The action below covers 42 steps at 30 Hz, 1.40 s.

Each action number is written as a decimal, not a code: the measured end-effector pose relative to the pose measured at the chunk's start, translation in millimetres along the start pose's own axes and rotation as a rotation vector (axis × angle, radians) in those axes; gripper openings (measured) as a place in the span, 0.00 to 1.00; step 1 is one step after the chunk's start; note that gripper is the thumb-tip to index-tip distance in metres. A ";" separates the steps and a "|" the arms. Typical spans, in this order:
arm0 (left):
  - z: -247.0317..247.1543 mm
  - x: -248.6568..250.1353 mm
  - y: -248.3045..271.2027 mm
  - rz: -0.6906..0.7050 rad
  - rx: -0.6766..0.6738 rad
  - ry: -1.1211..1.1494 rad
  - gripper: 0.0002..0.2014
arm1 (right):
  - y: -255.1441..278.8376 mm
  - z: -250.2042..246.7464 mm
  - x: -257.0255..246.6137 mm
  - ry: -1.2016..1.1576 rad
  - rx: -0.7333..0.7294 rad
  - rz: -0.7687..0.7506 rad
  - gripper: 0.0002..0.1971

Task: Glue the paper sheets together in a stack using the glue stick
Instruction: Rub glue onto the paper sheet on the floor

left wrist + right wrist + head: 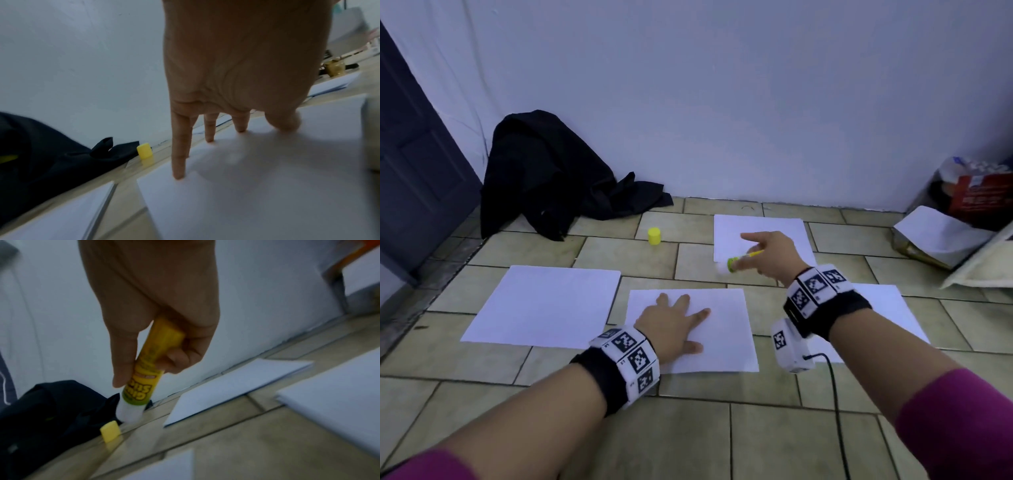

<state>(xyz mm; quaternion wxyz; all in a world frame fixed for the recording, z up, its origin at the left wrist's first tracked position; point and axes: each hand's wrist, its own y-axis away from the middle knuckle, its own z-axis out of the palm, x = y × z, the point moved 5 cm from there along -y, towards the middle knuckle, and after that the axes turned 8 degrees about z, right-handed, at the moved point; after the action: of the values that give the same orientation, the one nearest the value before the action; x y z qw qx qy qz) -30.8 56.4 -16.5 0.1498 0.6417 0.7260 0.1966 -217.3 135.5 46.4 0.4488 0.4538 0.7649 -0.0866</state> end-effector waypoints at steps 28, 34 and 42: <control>-19.0 10.9 -21.0 0.055 0.091 0.048 0.43 | 12.8 27.5 -2.3 0.408 -0.006 -0.206 0.14; -20.0 12.0 -21.5 0.057 0.109 0.055 0.42 | 43.6 10.9 16.0 0.504 -0.092 -0.213 0.13; -19.7 8.6 -18.0 0.105 0.106 -0.012 0.30 | 52.6 -9.8 27.8 0.630 -0.147 -0.132 0.18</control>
<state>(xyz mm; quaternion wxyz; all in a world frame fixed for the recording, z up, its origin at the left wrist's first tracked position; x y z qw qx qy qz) -56.9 61.3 -7.5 0.1094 0.6870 0.7000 0.1615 -187.8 188.0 45.2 0.2152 0.3744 0.8980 0.0844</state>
